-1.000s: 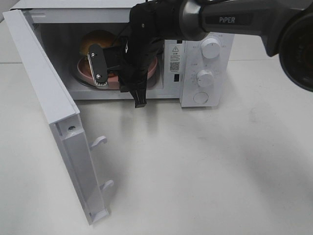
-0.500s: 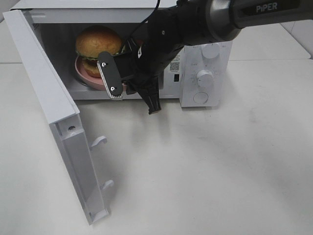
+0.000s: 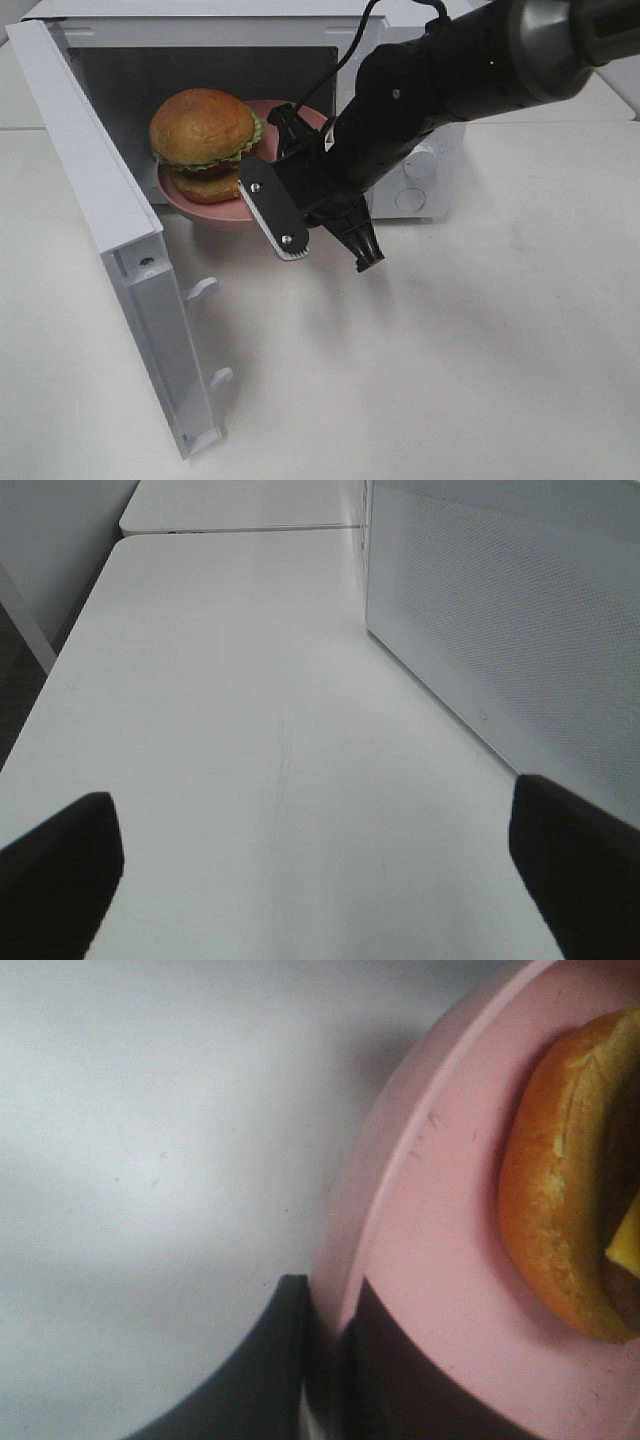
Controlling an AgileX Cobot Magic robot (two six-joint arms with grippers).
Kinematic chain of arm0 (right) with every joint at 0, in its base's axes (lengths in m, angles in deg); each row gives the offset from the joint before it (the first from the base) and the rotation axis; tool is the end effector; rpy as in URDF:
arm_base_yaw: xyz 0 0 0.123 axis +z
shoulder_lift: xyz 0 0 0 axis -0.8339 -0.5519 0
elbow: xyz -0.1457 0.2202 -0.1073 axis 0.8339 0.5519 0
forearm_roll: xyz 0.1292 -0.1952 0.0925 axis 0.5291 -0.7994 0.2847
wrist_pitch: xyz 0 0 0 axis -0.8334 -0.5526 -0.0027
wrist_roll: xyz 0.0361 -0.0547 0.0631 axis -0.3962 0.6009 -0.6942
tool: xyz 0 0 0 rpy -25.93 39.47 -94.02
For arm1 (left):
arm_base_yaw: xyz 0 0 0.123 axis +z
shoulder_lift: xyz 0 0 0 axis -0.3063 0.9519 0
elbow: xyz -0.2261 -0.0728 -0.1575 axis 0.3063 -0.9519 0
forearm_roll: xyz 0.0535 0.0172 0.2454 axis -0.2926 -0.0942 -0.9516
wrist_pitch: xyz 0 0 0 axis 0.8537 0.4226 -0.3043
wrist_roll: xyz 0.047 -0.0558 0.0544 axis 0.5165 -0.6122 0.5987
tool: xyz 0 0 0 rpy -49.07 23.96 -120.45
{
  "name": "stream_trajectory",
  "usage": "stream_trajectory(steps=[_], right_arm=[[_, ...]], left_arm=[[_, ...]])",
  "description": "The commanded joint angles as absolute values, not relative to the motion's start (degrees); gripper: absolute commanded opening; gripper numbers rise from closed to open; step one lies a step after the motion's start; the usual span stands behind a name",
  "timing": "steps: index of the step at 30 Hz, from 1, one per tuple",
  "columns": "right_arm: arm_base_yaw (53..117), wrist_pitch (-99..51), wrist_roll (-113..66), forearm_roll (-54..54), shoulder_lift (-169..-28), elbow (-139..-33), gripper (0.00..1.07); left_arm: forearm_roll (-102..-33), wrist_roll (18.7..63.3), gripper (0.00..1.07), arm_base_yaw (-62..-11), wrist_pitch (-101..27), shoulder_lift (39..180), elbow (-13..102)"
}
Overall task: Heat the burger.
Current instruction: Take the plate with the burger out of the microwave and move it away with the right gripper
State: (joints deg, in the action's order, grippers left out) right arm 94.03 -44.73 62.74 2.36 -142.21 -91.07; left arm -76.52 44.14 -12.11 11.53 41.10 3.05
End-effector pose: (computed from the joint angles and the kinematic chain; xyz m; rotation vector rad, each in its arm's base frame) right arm 0.3306 0.2556 0.1737 -2.2415 1.1345 -0.3587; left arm -0.0047 -0.0080 0.2794 0.0252 2.0200 0.0280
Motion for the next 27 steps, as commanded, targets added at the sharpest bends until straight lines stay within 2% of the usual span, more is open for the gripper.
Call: stream_trajectory(steps=[1,27], right_arm=[[93.8,-41.0,64.3,3.3,-139.1,-89.4,0.00],[93.8,-38.5,62.7,3.3,-116.6,-65.2,0.01]], left_arm=[[-76.6,44.0,1.01,-11.9,11.1,39.9,2.8],[-76.6,44.0,1.01,-11.9,11.1,39.9,2.8]])
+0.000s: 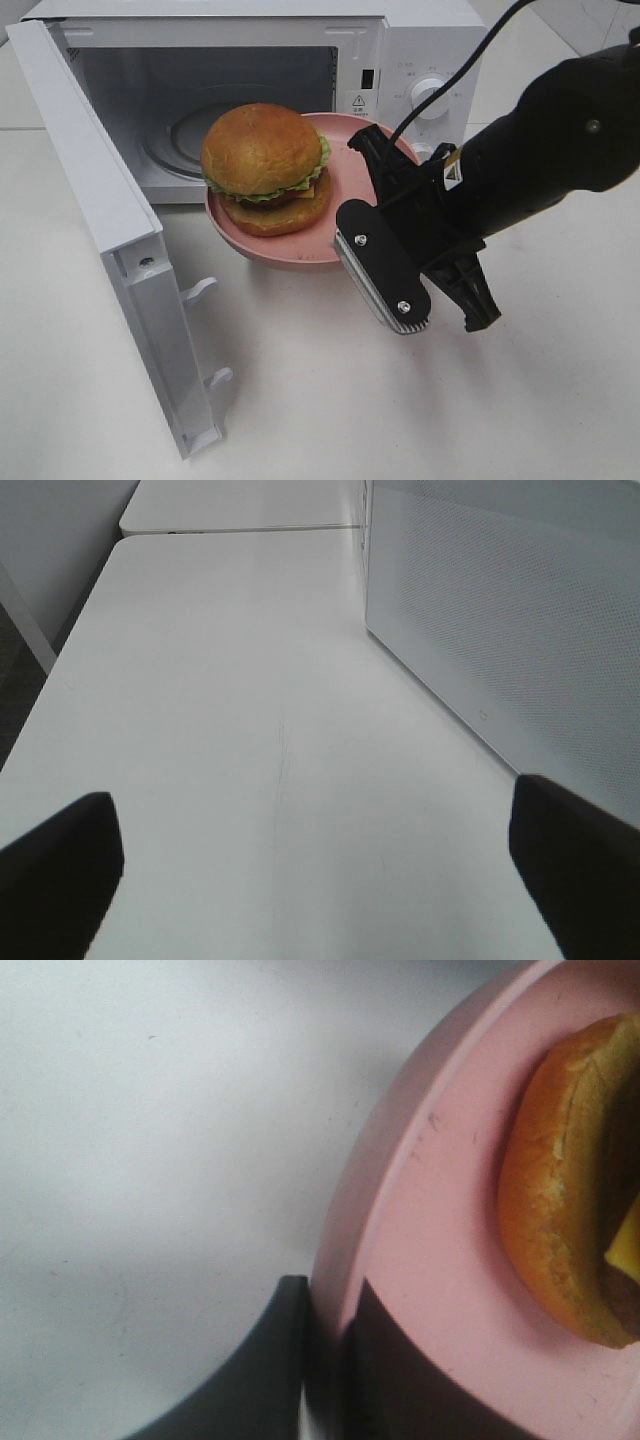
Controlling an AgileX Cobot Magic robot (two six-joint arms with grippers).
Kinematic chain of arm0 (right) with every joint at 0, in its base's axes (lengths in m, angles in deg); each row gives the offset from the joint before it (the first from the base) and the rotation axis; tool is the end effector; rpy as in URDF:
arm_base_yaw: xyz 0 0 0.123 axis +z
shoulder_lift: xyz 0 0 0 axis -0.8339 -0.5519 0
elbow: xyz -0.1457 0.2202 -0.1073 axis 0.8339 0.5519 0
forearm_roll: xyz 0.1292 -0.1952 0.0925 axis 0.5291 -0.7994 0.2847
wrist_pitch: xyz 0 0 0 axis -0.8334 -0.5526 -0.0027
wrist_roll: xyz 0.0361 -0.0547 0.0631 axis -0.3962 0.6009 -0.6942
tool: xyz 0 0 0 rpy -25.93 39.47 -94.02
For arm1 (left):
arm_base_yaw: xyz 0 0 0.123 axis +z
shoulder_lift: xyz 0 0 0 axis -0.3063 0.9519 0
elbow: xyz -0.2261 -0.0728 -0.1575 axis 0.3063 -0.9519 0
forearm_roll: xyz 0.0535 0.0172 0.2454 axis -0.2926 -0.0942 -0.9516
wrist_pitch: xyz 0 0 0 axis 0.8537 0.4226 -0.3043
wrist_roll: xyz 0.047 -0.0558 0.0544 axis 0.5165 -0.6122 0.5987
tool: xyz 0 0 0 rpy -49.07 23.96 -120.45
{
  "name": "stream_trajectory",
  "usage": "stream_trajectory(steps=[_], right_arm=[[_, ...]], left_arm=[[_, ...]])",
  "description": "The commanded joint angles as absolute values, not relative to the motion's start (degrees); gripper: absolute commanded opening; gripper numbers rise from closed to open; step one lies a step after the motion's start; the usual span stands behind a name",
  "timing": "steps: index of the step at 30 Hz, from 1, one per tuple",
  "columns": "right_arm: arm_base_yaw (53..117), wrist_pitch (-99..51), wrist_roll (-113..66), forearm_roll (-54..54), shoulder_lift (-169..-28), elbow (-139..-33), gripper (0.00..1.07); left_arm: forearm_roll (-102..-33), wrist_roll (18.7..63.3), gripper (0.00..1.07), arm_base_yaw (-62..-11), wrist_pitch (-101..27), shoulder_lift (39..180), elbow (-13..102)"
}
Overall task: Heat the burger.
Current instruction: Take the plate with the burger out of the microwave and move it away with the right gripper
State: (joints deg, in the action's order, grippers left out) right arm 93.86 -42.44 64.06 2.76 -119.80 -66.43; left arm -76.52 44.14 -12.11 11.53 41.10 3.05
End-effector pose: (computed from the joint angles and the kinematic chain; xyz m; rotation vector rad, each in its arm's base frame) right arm 0.2442 0.1880 0.2012 -2.2492 1.1202 -0.3667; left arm -0.0047 -0.0080 0.2794 0.0252 2.0200 0.0280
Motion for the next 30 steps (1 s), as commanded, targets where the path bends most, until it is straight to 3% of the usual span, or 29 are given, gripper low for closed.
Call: stream_trajectory(steps=[1,30], right_arm=[[93.8,-38.5,62.7,3.3,-116.6,-65.2,0.01],[93.8,-44.3,55.3,1.7,-89.3,-46.4,0.01]], left_arm=[[-76.6,44.0,1.01,-11.9,11.1,39.9,2.8],[-76.6,44.0,1.01,-11.9,11.1,39.9,2.8]])
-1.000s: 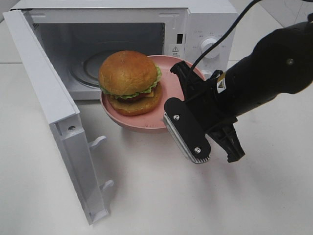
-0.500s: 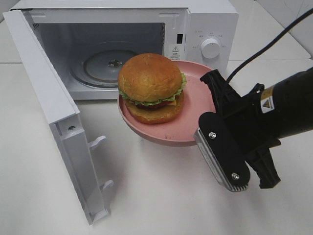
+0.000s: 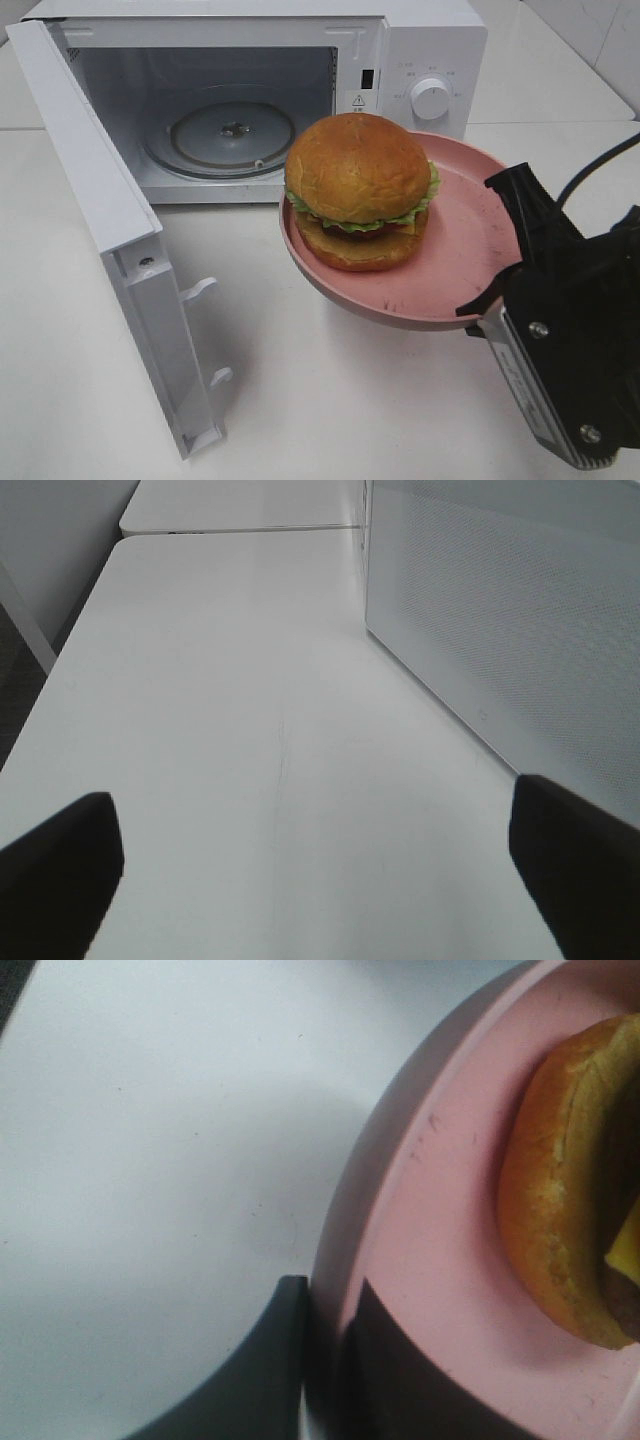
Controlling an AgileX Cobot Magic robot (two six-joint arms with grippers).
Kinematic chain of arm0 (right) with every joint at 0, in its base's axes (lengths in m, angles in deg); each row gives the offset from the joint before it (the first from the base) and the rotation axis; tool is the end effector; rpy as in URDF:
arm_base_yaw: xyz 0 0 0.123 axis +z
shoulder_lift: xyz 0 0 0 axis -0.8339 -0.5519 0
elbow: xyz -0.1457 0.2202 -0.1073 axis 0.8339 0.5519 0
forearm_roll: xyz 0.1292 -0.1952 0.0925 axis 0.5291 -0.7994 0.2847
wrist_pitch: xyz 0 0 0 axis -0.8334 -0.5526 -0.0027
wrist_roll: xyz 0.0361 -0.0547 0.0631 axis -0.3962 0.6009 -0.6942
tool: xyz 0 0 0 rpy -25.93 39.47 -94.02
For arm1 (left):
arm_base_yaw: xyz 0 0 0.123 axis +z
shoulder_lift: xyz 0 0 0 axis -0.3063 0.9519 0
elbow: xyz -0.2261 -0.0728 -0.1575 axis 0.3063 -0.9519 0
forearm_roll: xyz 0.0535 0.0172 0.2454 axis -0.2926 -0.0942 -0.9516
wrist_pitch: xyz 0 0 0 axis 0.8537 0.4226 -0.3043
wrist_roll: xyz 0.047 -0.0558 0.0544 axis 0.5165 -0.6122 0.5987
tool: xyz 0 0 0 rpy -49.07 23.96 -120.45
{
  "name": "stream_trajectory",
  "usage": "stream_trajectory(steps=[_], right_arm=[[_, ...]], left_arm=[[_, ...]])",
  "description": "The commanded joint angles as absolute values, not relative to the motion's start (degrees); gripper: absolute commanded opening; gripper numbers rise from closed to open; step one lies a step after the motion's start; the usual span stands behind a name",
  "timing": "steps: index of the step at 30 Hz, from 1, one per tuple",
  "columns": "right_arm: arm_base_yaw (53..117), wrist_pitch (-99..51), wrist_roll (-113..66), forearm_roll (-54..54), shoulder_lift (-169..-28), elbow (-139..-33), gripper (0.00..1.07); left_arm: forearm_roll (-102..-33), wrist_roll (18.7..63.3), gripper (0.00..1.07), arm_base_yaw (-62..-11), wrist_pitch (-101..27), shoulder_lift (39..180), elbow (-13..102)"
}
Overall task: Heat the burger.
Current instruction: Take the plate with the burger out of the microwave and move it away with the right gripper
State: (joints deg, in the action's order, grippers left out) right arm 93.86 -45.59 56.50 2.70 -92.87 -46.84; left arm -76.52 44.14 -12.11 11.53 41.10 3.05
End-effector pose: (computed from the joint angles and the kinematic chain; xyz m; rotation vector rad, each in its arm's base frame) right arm 0.1552 0.1204 0.2206 -2.1012 1.2211 -0.3399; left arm -0.0047 -0.0080 0.2794 0.0252 2.0200 0.0280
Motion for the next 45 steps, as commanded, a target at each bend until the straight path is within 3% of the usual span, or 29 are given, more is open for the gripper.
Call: stream_trajectory(steps=[1,19,30,45], right_arm=[[93.8,-46.3,54.0,1.4,-87.2,-45.8,0.01],[93.8,-65.2,32.1,-12.9,-68.5,-42.4,0.02],[93.8,-72.9,4.0,-29.6,-67.3,-42.4,0.02],[93.8,-80.3,-15.7,-37.9,-67.3,-42.4,0.03]], left_arm=[[-76.6,44.0,1.01,-11.9,11.1,39.9,2.8],[-76.6,44.0,1.01,-11.9,11.1,39.9,2.8],[-76.6,44.0,1.01,-11.9,11.1,39.9,2.8],[-76.6,44.0,1.01,-11.9,11.1,39.9,2.8]])
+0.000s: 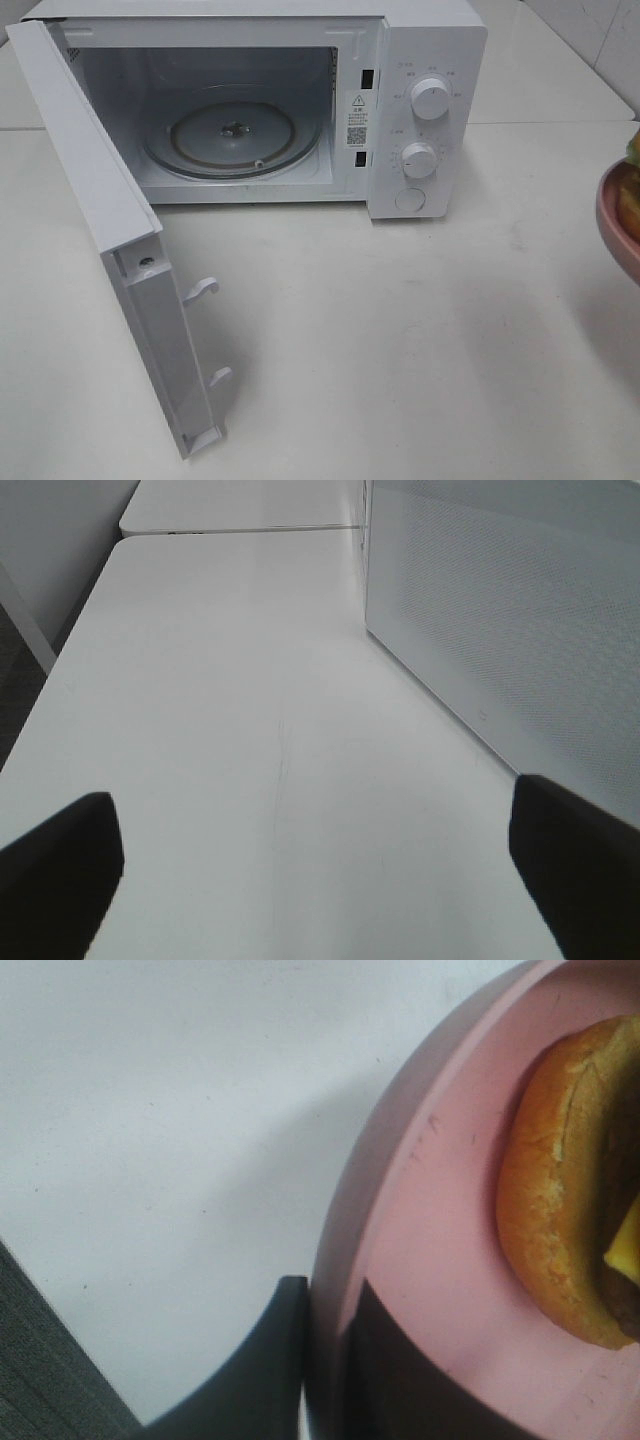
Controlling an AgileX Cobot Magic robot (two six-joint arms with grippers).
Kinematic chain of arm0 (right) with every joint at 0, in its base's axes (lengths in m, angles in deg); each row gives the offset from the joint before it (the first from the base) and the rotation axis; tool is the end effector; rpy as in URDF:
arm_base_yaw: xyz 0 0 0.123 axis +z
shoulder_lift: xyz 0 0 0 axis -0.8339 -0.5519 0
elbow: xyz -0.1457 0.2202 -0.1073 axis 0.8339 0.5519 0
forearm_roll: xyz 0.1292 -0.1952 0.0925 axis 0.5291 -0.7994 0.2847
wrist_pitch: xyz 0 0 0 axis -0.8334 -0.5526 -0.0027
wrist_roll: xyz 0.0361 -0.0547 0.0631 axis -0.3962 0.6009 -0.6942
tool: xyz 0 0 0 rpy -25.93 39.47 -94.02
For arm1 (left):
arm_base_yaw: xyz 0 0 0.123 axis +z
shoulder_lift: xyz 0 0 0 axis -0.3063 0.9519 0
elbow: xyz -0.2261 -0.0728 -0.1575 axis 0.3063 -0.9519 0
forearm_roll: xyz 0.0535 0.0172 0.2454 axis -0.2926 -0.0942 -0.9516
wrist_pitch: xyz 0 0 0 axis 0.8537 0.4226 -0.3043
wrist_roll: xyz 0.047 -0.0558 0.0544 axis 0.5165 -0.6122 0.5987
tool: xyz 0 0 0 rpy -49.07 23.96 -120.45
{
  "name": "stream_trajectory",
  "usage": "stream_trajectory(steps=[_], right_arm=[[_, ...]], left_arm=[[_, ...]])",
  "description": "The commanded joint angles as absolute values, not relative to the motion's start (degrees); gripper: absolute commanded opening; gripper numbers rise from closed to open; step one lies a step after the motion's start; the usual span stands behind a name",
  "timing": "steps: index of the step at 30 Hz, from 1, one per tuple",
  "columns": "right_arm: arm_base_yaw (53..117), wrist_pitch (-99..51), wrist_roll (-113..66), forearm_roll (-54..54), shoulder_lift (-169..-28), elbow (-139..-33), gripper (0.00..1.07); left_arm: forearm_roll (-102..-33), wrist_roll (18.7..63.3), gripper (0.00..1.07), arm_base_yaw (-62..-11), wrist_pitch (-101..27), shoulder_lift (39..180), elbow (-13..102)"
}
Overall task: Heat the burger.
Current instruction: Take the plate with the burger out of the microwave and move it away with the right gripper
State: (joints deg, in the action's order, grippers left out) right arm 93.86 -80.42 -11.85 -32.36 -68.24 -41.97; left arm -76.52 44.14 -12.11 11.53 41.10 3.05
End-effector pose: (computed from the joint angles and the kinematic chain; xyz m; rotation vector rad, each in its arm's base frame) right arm 0.1004 0.0280 0.2379 -1.4014 2.1120 -0.5634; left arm -0.0047 -0.0080 0.2794 0.0252 2.0200 0.0280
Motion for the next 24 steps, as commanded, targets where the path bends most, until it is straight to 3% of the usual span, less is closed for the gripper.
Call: stream_trajectory(steps=[1,24], right_arm=[[93.8,-81.3,-18.2,-38.7,-67.5,-42.4,0.03],[93.8,-85.0,-53.6,-44.7,-83.9,-42.5,0.03]], left_arm=[[-76.6,44.0,1.01,-11.9,11.1,39.9,2.8],[-76.6,44.0,1.01,-11.9,11.1,39.9,2.8]])
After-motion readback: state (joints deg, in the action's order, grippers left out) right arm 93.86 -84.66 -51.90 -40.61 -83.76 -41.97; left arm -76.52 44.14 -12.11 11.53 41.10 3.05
